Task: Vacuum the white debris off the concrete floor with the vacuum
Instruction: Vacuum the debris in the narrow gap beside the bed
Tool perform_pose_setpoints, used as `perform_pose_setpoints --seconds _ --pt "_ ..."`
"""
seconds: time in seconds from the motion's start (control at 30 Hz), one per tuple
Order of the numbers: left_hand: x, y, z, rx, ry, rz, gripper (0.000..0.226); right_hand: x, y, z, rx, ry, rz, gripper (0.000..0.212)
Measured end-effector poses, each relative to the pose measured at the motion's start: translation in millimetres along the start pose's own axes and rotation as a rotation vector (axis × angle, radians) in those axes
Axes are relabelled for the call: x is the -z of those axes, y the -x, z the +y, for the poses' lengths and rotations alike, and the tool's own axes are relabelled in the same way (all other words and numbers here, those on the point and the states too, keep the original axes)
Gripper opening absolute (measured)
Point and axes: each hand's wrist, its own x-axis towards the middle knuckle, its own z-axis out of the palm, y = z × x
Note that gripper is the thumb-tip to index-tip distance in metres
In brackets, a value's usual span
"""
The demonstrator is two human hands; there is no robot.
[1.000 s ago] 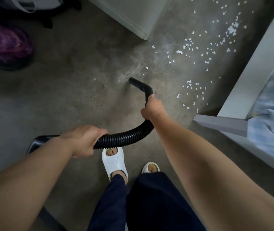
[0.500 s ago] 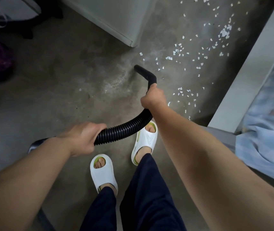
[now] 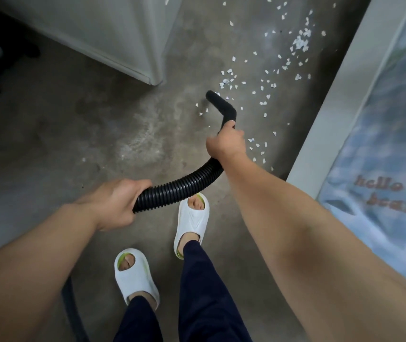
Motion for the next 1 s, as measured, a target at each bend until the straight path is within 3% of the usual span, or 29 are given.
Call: perform_pose_setpoints --seconds 0.17,0.3,0.53,1.0 --pt "25 -40 43 -0.066 -0.14 0.024 0.035 34 -31 40 -0.206 -0.172 0.039 0.065" --pt "28 -65 68 -0.076 -0.121 0.046 0.042 56 -54 58 -0.308 -0.321 0.086 0.059" --pt "30 -95 83 -0.079 -0.184 0.039 0.025 69 -73 84 -0.479 -0.535 0.064 0.071" --pt "44 -101 71 -0.047 -0.141 -0.066 0.036 73 -90 48 -0.074 -0.242 -0.065 0.052"
